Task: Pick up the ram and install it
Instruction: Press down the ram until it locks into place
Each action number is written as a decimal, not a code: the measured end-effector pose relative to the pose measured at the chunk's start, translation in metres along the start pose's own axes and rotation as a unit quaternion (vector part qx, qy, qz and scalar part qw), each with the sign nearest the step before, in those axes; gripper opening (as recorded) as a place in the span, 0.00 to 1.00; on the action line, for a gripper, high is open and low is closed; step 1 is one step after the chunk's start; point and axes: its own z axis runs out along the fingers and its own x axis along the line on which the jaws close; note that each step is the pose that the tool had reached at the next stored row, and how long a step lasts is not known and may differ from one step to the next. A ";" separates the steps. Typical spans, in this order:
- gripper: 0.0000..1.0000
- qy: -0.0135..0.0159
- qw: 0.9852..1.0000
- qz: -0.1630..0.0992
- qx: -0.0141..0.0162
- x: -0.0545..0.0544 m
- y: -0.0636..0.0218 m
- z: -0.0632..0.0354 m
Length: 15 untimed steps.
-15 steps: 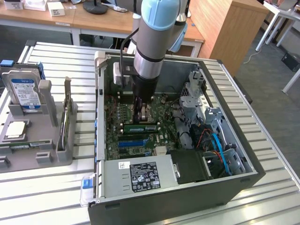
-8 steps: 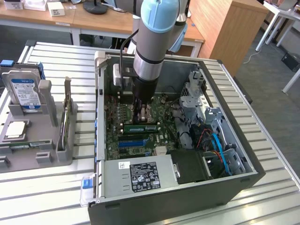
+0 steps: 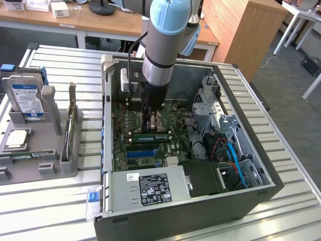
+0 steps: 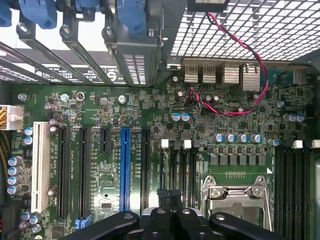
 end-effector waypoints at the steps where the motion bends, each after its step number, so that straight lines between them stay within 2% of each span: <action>1: 0.11 0.000 1.000 0.000 0.000 0.000 0.0000 0.0005; 15: 0.11 0.000 1.000 0.000 0.000 0.000 -0.0001 0.0046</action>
